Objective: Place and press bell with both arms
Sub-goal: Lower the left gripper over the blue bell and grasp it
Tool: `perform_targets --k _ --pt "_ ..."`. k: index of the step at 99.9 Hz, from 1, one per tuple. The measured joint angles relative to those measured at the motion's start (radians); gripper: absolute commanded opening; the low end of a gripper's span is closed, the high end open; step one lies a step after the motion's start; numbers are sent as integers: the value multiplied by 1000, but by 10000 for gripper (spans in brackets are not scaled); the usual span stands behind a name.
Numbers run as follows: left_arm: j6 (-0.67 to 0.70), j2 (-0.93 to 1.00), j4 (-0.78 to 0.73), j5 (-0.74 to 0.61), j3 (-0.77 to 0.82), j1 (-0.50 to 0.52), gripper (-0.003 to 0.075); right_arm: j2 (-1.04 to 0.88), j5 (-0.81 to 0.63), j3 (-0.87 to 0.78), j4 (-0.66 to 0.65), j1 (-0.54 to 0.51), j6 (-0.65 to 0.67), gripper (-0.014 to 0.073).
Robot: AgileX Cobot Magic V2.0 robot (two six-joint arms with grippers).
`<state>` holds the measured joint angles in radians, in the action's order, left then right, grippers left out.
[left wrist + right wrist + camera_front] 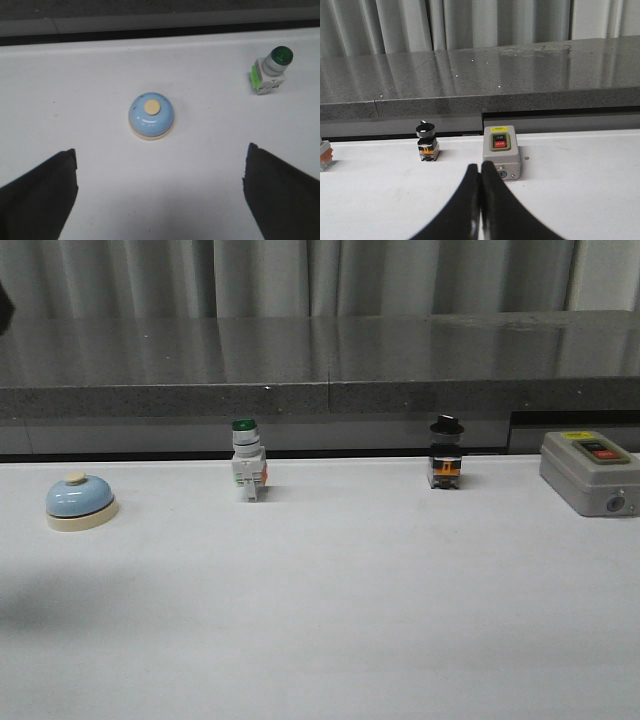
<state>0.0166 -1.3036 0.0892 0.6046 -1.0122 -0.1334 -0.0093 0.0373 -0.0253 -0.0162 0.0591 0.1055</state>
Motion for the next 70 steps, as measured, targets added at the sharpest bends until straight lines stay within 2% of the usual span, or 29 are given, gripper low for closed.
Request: perform_targets --k 40,70 --pt "0 -418 -9 -5 -292 -11 640 0 -2 0 0 0 0 -60" --pt "0 -588 -16 3 -336 -11 640 0 -2 0 0 0 0 -60"
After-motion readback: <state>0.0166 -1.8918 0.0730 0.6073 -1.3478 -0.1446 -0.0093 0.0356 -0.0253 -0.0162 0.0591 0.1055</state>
